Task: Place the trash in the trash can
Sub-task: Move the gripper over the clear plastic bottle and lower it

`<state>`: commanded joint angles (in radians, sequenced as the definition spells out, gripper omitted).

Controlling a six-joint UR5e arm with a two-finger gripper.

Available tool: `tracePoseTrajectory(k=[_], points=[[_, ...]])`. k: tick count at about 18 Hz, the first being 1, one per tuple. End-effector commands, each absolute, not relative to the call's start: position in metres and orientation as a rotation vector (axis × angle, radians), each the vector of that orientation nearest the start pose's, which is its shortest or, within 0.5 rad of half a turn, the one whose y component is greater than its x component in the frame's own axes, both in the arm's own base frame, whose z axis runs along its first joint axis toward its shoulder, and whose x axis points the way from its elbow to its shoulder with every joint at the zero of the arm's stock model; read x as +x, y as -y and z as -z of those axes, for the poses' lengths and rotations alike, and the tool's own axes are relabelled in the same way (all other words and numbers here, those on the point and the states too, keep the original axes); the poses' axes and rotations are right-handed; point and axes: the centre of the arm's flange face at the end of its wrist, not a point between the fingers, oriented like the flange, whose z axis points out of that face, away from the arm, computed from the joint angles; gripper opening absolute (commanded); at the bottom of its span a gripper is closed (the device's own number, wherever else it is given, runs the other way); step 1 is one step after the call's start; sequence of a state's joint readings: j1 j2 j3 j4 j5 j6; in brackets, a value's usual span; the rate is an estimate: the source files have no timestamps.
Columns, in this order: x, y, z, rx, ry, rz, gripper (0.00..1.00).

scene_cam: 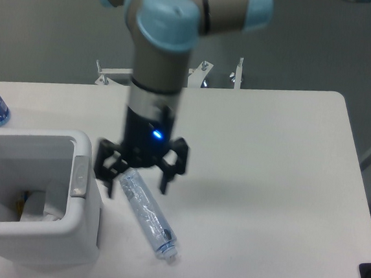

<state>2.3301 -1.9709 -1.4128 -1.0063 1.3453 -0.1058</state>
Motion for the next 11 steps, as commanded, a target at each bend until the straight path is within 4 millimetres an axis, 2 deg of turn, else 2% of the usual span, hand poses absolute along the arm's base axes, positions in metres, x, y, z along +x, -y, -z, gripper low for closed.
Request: tracePoseTrajectory(k=[4, 8, 11], points=[[-0.376, -0.607, -0.332, -2.592, 1.176, 0.187, 1.00], [-0.387, -0.617, -0.286, -2.629, 1.211, 0.183, 1.00], [-0.394, -0.619, -0.254, -2.636, 1.258, 0.108, 1.00]])
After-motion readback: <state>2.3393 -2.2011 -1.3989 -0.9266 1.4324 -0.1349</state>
